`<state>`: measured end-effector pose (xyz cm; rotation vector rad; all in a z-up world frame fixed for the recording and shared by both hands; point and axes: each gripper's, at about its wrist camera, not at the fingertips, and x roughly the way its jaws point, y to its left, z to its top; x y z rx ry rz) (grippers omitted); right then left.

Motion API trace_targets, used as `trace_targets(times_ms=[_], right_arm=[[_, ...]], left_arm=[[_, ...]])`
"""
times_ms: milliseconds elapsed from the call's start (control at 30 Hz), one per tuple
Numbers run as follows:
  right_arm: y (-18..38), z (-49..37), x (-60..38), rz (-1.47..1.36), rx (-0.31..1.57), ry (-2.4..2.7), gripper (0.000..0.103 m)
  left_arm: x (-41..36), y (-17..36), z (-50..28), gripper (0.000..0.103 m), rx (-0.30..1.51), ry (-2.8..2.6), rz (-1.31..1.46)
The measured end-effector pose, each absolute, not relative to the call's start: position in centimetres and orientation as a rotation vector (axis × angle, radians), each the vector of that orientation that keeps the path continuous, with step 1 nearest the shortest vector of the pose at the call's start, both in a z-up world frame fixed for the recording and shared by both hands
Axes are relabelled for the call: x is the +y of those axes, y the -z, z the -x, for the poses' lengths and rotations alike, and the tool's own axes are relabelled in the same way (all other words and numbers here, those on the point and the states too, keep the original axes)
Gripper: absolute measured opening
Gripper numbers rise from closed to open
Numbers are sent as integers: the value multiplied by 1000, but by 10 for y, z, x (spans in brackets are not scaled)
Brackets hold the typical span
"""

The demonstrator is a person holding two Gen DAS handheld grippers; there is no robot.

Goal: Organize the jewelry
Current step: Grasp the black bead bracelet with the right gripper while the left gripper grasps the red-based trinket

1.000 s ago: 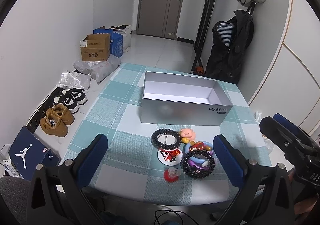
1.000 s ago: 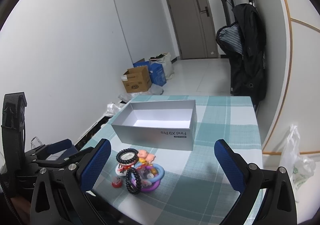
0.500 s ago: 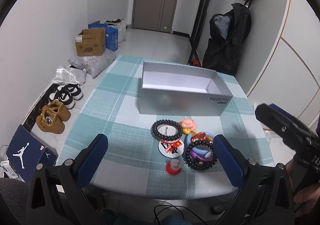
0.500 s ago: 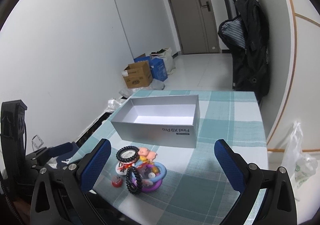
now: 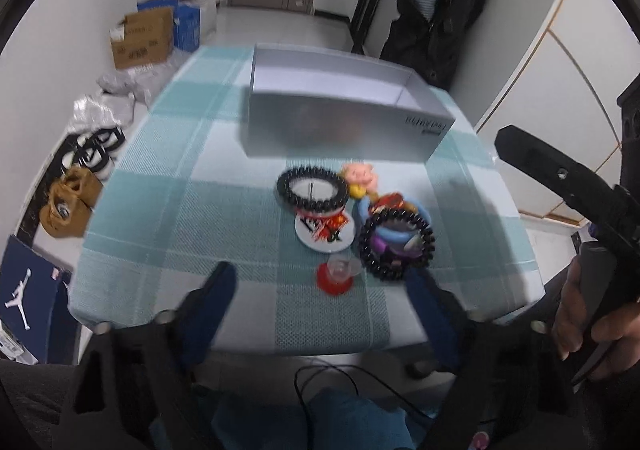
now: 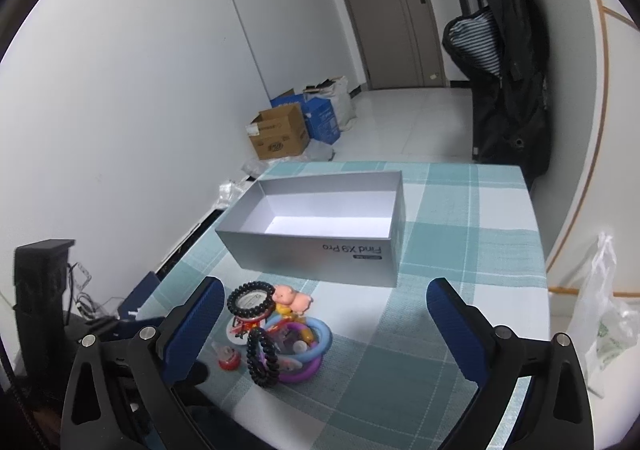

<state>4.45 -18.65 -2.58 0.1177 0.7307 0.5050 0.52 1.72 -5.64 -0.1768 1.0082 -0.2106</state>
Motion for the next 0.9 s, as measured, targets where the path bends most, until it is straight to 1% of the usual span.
trace_targets(times_ms=[33, 67, 200, 267, 333, 400, 467, 500, 533, 567, 600, 667, 733, 833, 900], right_arm=[[27, -45, -185, -115, 743, -508, 97], [28, -46, -185, -114, 754, -513, 95], [29, -46, -188, -129, 768, -521, 95], [29, -47, -190, -138, 771, -519, 95], [29, -47, -192, -145, 778, -518, 95], [30, -47, -192, -153, 797, -525, 91], [32, -47, -192, -161, 816, -536, 84], [33, -47, -192, -164, 826, -541, 83], [34, -46, -193, -170, 835, -550, 81], [35, -46, -193, -171, 839, -556, 80], [35, -46, -192, -167, 842, -560, 79], [36, -45, -191, -169, 850, -576, 73], [37, -43, -189, -173, 859, -599, 69], [41, -42, -180, -183, 904, -680, 52], [45, -40, -171, -155, 925, -702, 48]], left_arm=[[17, 58, -7, 73, 1019, 217, 184], [17, 59, -8, 71, 1025, 228, 191], [13, 62, -10, 69, 1042, 263, 195], [10, 65, -13, 59, 1055, 274, 189], [8, 69, -16, 58, 1071, 268, 176], [5, 68, -17, 52, 1062, 266, 157], [2, 68, -18, 34, 1067, 268, 138], [1, 69, -18, 28, 1070, 265, 129], [2, 69, -18, 20, 1071, 258, 117], [3, 69, -17, 17, 1072, 256, 116], [5, 68, -16, 16, 1073, 261, 127], [9, 67, -15, 15, 1072, 270, 156], [13, 67, -18, 15, 1083, 278, 182], [17, 64, -19, 15, 1074, 294, 211], [18, 56, -16, 15, 1048, 302, 213]])
